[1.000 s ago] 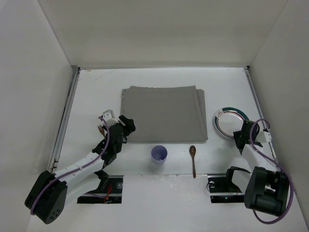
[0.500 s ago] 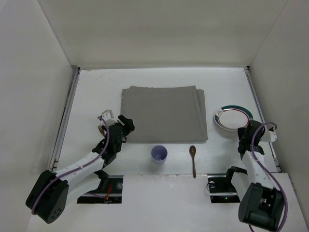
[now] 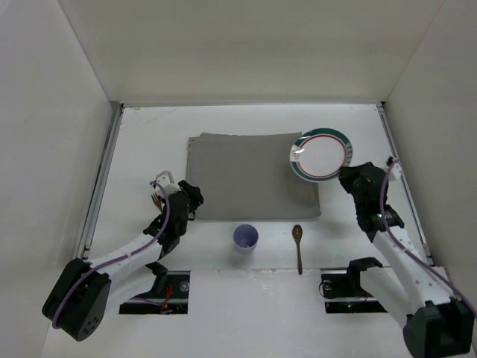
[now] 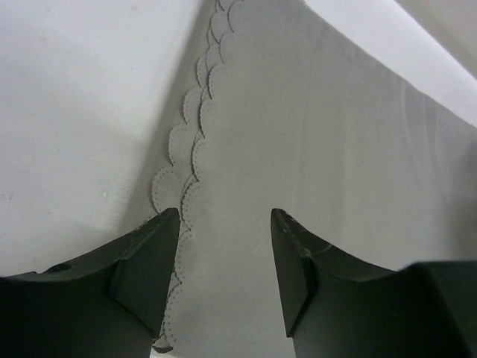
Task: Set the dinner table for one person
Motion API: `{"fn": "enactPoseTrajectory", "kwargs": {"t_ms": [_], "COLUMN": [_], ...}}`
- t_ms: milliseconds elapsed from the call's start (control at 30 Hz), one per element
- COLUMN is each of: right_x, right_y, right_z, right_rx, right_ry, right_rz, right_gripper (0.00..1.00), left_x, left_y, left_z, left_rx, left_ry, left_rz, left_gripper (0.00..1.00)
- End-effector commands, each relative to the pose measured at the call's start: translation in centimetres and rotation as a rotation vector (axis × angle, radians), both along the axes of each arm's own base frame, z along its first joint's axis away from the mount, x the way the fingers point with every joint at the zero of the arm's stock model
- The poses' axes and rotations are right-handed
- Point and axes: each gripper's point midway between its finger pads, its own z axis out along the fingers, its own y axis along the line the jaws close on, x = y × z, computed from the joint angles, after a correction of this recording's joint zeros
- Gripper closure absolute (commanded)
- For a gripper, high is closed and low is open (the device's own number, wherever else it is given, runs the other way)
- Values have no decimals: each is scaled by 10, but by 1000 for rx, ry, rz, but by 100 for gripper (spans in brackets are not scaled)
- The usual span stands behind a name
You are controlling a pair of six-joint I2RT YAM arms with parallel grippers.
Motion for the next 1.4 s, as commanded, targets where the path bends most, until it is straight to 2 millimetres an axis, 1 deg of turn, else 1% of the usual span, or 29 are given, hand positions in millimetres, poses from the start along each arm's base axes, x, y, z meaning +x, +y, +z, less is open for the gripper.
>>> {"fn": "enactPoseTrajectory", "kwargs": {"t_ms": [0, 100, 167, 200, 267, 333, 367, 433, 567, 667, 733, 800, 867, 900, 933, 1000, 1100, 1133, 1200, 1333, 1367], "right_x": [32, 48, 56, 59, 66, 75, 78, 82, 86, 89, 88, 87, 87, 87, 88, 88, 84, 82, 79, 69, 65], "right_y": [71, 143, 181, 195, 219, 238, 246, 254, 256, 254, 258, 261, 259, 258, 255, 247, 235, 233, 226, 206, 201], "right_z": [51, 44, 33, 28, 17, 6, 1, -15, -47, -63, -75, -81, -83, -85, -89, -97, -100, -101, -101, -88, -82], "right_rx": [-4, -7, 4, 10, 20, 40, 58, 90, 114, 130, 136, 149, 153, 150, 146, 135, 101, 85, 41, -56, -104], "right_ry": [-136, -100, -75, -66, -61, -44, -37, -3, 59, 94, 122, 137, 139, 142, 153, 174, 183, 186, 200, 205, 198], "right_rz": [264, 503, 605, 642, 686, 727, 744, 745, 731, 721, 735, 746, 733, 727, 716, 686, 642, 639, 637, 614, 616], "right_gripper": [95, 95, 95, 95, 95, 95, 95, 95, 95, 95, 94, 94, 93, 90, 85, 73, 54, 50, 45, 39, 36], "left_x": [7, 7, 7, 8, 7, 6, 6, 7, 8, 9, 8, 7, 8, 8, 8, 7, 8, 8, 8, 9, 8], "left_y": [1, 0, 0, 2, 3, 5, 6, 5, 3, 3, 2, 3, 3, 3, 2, 2, 4, 4, 3, 5, 4], "left_z": [10, 11, 14, 15, 15, 12, 10, 8, 7, 9, 9, 10, 9, 9, 9, 10, 10, 9, 8, 8, 10], "left_rx": [-17, -15, -18, -19, -17, -10, -7, 0, 11, 7, 6, 4, 6, 6, 6, 5, 4, 5, 10, 23, 21], "left_ry": [-38, -43, -53, -58, -58, -53, -51, -47, -42, -51, -53, -57, -54, -53, -51, -56, -57, -54, -50, -46, -54], "left_rz": [19, 14, 17, 23, 25, 27, 31, 33, 24, 27, 22, 24, 27, 25, 22, 21, 28, 27, 23, 27, 24], "left_gripper": [52, 56, 56, 56, 56, 56, 56, 56, 56, 55, 55, 55, 55, 55, 55, 55, 54, 54, 54, 54, 54]}}
